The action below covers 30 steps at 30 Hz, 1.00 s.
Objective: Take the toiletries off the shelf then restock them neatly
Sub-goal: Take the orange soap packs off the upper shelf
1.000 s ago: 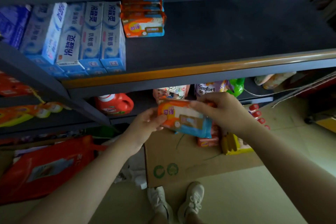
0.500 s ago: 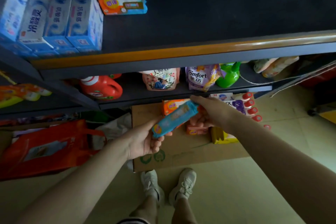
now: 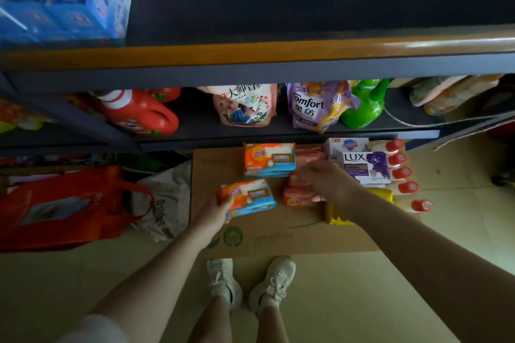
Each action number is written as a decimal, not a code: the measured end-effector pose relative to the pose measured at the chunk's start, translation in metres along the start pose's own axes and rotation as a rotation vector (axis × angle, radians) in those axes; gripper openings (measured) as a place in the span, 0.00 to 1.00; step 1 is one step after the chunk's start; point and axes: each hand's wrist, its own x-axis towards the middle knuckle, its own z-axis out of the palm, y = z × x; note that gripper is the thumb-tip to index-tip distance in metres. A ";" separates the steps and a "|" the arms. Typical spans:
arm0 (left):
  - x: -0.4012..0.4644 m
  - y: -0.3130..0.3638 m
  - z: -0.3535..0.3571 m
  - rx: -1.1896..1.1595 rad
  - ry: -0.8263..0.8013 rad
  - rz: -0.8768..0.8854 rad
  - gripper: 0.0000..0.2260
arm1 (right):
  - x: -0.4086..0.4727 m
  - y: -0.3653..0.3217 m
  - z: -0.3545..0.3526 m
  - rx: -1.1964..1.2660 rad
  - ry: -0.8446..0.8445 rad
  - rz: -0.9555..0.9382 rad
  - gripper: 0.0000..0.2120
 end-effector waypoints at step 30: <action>-0.104 0.179 -0.146 0.759 0.739 1.313 0.19 | -0.028 -0.216 0.036 -0.099 0.212 -0.877 0.18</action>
